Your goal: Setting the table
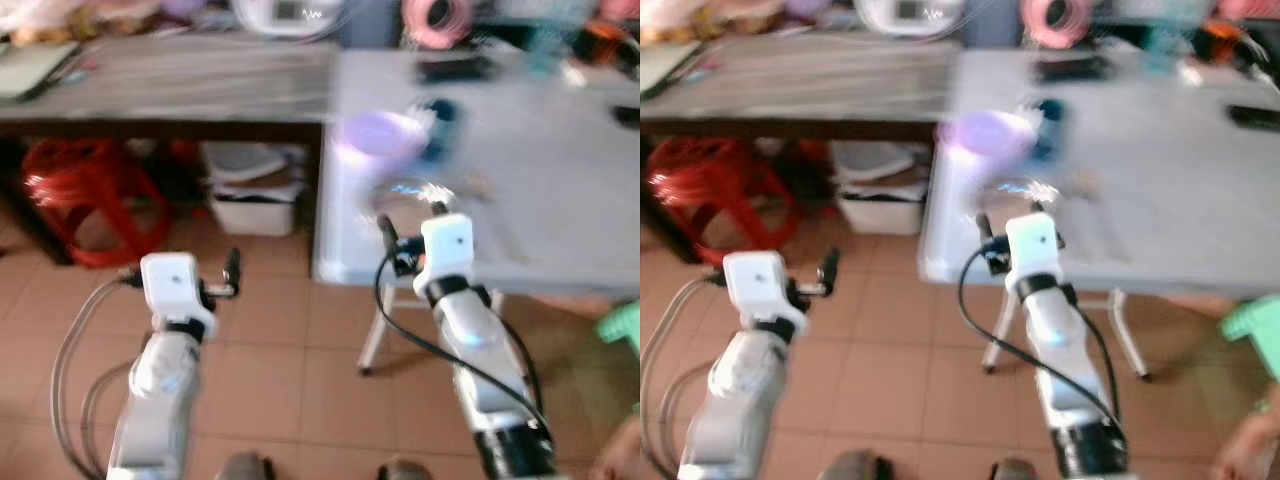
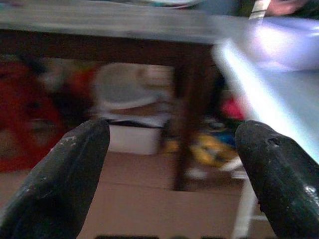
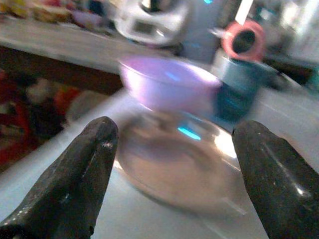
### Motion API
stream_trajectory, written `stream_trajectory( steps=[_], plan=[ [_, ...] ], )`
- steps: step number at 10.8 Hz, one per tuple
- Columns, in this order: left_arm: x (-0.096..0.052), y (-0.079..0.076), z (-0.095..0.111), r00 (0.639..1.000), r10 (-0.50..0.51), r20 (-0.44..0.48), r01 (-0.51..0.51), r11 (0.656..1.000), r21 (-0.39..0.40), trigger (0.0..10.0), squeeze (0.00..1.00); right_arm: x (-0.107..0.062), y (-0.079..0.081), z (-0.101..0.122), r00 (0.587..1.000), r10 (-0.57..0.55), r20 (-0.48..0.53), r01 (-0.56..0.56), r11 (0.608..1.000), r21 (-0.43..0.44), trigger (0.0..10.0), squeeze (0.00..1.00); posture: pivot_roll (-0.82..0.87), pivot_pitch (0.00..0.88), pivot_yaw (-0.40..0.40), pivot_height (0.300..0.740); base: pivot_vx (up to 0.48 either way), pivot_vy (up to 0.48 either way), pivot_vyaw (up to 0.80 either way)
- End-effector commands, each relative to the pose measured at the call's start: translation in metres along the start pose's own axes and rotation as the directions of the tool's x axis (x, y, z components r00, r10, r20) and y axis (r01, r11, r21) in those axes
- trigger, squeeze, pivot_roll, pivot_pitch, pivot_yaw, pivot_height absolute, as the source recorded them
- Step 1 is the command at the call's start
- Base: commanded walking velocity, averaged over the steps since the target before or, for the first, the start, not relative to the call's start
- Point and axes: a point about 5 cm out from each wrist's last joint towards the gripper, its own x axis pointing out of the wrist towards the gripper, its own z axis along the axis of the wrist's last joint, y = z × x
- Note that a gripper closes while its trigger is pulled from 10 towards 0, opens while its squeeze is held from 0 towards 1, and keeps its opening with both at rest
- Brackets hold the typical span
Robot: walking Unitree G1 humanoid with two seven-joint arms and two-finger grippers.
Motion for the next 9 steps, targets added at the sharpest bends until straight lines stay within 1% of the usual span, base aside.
stream_trajectory(
  steps=[1,2,3,4,5,6,8,9],
  plan=[
    [0.0003,0.0044,0.0045,1.0,0.014,0.017,-0.015,1.0,0.02,10.0,0.0,0.0035,0.0015,0.0062,1.0,-0.005,0.019,0.005,1.0,0.022,10.0,0.0,0.01,0.091,0.042,0.74,0.244,-0.334,0.0],
    [0.0007,0.0053,0.0046,1.0,0.023,0.015,-0.023,0.999,0.029,10.0,0.0,0.0043,0.001,0.0067,1.0,-0.015,0.019,0.014,1.0,0.022,10.0,0.0,0.01,0.09,0.043,0.74,0.0,0.0,0.0],
    [0.0016,0.0064,0.0051,0.999,0.043,0.024,-0.044,0.999,0.027,10.0,0.0,0.0044,0.0004,0.0071,1.0,-0.001,0.012,0.0,0.998,0.071,10.0,0.0,0.01,0.09,0.043,0.74,0.0,0.0,0.0],
    [0.0025,0.0068,0.006,0.999,0.04,0.032,-0.04,0.999,0.02,10.0,0.0,0.0039,-0.0011,0.0096,0.999,0.004,0.033,-0.006,0.997,0.078,10.0,0.0,0.01,0.087,0.045,0.74,0.0,0.0,0.0],
    [0.0024,0.0058,0.0071,0.999,0.018,0.037,-0.018,1.0,-0.001,10.0,0.0,0.0033,-0.0018,0.0116,0.999,0.005,0.05,-0.008,0.998,0.068,10.0,0.0,0.01,0.086,0.047,0.74,0.0,0.0,0.0],
    [0.0023,0.0042,0.0089,0.999,-0.002,0.043,0.002,1.0,0.005,10.0,0.0,0.0028,-0.0023,0.0125,0.999,0.009,0.053,-0.013,0.997,0.078,10.0,0.0,0.0,0.083,0.049,0.74,0.0,0.0,0.0],
    [0.0032,0.0029,0.0096,0.999,-0.006,0.049,0.006,1.0,0.002,10.0,0.0,0.0022,-0.0023,0.0123,0.999,0.008,0.046,-0.012,0.996,0.089,10.0,0.0,0.0,0.082,0.05,0.74,0.259,0.0,-0.44],
    [0.004,0.0025,0.0088,0.999,-0.003,0.044,0.003,1.0,0.001,10.0,0.0,0.002,-0.0031,0.0132,0.998,0.015,0.055,-0.02,0.996,0.086,10.0,0.0,0.0,0.083,0.048,0.74,0.0,0.0,0.0]
  ],
)
